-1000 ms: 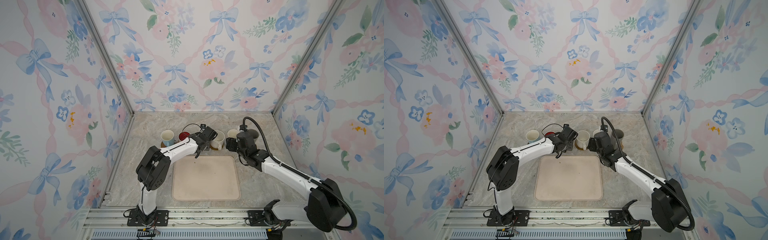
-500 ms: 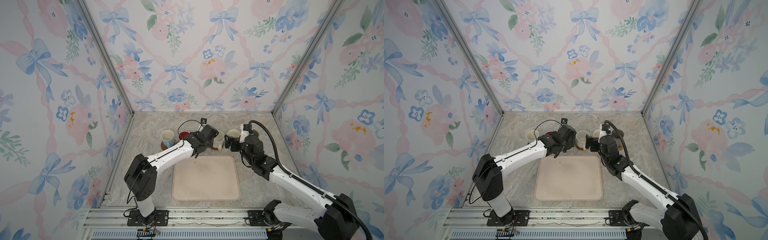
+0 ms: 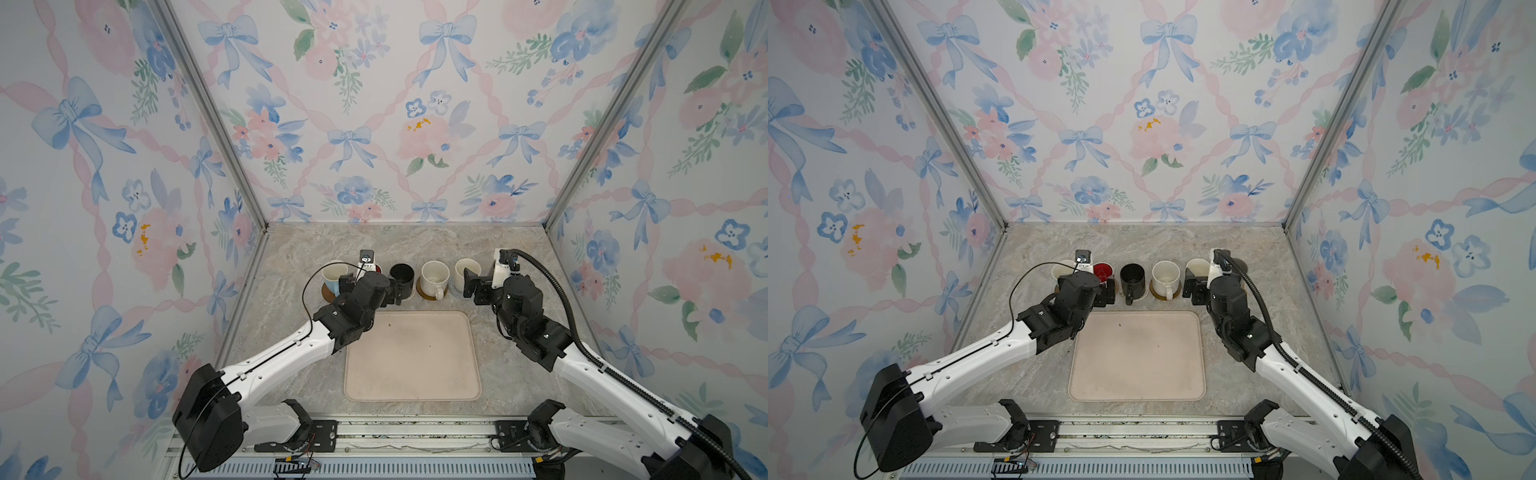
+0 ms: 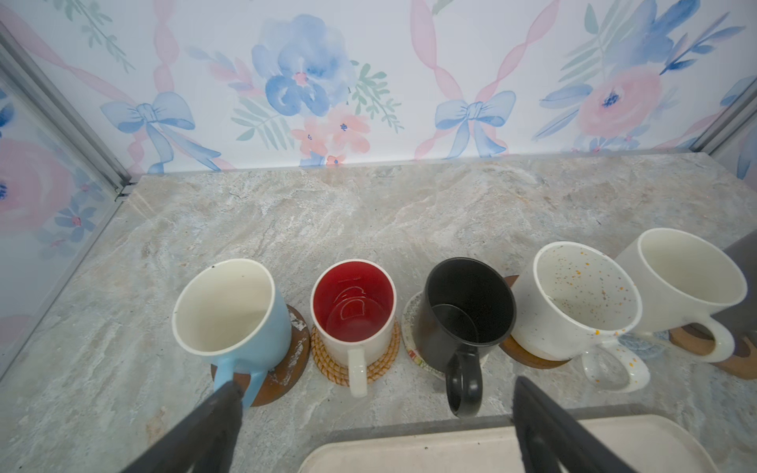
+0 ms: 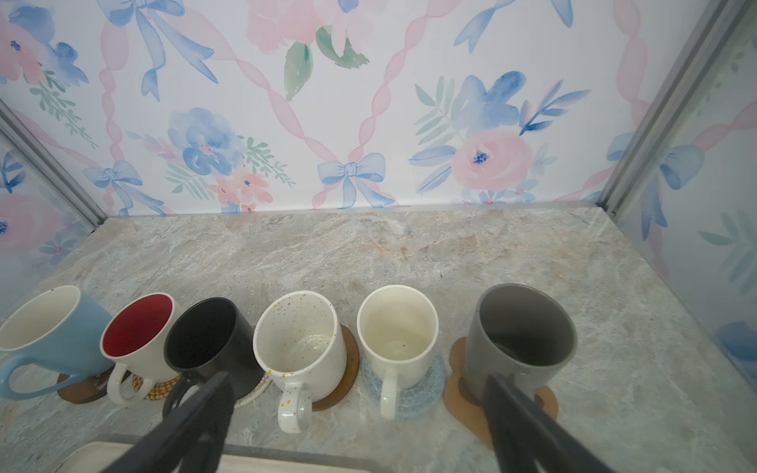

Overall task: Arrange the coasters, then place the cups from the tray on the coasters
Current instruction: 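Open and raise the left gripper while the right gripper releases the speckled mug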

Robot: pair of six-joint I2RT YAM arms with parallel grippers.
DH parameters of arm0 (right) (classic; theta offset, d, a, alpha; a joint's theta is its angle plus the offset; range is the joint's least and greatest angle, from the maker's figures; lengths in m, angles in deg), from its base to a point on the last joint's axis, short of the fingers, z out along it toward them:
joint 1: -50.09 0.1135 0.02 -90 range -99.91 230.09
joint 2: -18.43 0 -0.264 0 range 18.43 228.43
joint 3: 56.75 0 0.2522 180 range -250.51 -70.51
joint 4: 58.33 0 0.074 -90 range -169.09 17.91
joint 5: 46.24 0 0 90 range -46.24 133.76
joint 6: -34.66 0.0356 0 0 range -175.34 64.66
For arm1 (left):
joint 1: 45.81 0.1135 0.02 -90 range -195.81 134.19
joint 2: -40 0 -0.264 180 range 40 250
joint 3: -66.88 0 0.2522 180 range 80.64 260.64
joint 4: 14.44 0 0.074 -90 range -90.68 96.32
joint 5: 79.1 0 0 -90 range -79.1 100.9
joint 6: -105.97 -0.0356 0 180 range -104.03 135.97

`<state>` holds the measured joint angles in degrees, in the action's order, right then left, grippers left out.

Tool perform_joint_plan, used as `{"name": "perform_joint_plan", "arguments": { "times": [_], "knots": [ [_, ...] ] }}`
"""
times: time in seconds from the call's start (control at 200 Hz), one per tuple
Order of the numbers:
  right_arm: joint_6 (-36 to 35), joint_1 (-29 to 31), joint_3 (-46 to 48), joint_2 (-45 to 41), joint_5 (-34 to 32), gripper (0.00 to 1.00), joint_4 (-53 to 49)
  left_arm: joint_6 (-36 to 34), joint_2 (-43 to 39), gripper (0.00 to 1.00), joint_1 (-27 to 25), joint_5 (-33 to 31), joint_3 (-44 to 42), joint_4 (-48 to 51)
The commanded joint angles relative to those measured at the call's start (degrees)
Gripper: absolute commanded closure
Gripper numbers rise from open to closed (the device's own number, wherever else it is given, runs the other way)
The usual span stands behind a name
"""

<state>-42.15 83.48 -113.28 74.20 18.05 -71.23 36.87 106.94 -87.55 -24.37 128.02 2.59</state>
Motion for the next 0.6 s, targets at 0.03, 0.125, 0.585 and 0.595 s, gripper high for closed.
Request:
{"name": "perform_joint_plan", "arguments": {
  "times": [0.03,0.125,0.585,0.595],
  "knots": [
    [-3.69,-3.62,2.76,-4.67,-2.27,0.03,-4.46,-9.07,-10.35,0.02,3.91,4.23,-10.84,-14.01],
    [-4.44,-7.06,4.97,-7.35,-0.90,0.03,-4.63,-10.95,-16.47,0.02,8.15,5.14,-15.61,-15.60],
    [-7.60,-23.08,12.34,-1.49,9.68,0.03,7.15,-14.78,-23.44,0.02,24.11,5.18,-35.20,-34.46],
    [-7.62,-23.27,12.53,-1.20,9.73,0.03,7.58,-14.70,-23.50,0.02,24.41,5.35,-35.56,-35.13]
  ]
}}
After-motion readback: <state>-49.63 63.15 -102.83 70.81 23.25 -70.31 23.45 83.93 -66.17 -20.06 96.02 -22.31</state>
